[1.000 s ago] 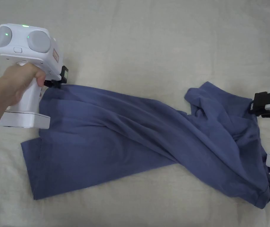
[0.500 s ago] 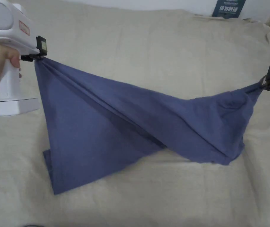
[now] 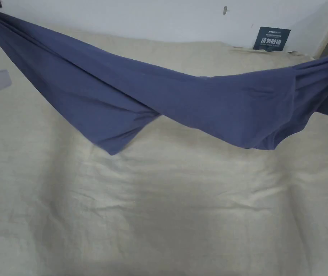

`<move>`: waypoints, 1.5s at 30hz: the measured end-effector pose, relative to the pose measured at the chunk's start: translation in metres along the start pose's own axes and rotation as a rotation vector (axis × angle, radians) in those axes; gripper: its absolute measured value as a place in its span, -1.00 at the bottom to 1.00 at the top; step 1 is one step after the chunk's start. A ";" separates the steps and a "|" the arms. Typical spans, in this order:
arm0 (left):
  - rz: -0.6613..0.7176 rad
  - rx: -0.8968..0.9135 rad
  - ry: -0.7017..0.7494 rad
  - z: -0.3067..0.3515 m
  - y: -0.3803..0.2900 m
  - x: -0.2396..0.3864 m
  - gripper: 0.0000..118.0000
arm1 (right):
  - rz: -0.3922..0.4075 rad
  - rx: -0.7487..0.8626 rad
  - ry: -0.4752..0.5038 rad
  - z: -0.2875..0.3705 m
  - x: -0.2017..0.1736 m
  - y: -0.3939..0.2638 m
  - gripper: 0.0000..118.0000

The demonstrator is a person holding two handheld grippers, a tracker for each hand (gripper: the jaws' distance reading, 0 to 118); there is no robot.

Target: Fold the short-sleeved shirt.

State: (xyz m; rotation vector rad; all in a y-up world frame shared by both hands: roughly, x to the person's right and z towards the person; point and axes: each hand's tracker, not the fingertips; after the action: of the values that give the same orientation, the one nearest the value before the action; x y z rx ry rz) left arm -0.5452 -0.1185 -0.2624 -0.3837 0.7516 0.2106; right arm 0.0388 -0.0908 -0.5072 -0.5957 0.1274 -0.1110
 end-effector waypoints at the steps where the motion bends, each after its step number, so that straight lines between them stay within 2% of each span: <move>1: -0.004 0.007 0.022 -0.002 0.008 0.000 -1.00 | 0.012 0.006 -0.010 0.000 -0.005 0.009 -1.00; 5: 0.006 0.024 0.094 -0.018 0.037 -0.001 -1.00 | 0.083 0.084 -0.103 -0.006 -0.020 0.041 -1.00; 10: -0.022 0.084 0.161 -0.046 0.070 0.012 -1.00 | 0.061 0.157 -0.197 -0.032 -0.030 0.089 -1.00; 13: -0.079 0.120 0.184 -0.070 0.084 0.024 -1.00 | 0.048 0.178 -0.214 -0.048 -0.033 0.115 -1.00; 19: -0.056 0.167 0.175 -0.114 0.102 0.060 -1.00 | 0.004 0.234 -0.230 -0.077 -0.042 0.145 -1.00; 23: -0.120 0.201 0.167 -0.125 0.097 0.086 -1.00 | 0.022 0.243 -0.240 -0.095 -0.048 0.147 -1.00; 29: -0.149 0.104 0.152 -0.152 0.041 0.093 -1.00 | 0.077 0.139 -0.233 -0.135 -0.043 0.099 -1.00; 32: -0.121 -0.005 0.130 -0.165 -0.011 0.084 -1.00 | 0.080 0.039 -0.226 -0.157 -0.035 0.044 -1.00; 36: -0.134 -0.160 0.130 -0.173 -0.091 0.057 -1.00 | 0.063 -0.127 -0.219 -0.193 -0.008 -0.040 -1.00; 39: -0.094 -0.277 0.134 -0.165 -0.151 0.035 -1.00 | 0.027 -0.237 -0.236 -0.208 0.018 -0.109 -1.00; 43: -0.054 -0.386 0.159 -0.149 -0.215 -0.002 -1.00 | 0.037 -0.341 -0.255 -0.201 0.052 -0.179 -1.00; 45: 0.010 -0.412 0.141 -0.125 -0.234 -0.020 -1.00 | 0.025 -0.357 -0.236 -0.184 0.068 -0.205 -1.00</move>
State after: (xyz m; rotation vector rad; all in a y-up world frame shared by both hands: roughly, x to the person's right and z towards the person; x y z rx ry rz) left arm -0.5628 -0.3842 -0.2702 -0.7923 0.8495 0.3525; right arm 0.0645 -0.3708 -0.5485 -0.9581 -0.0766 0.0077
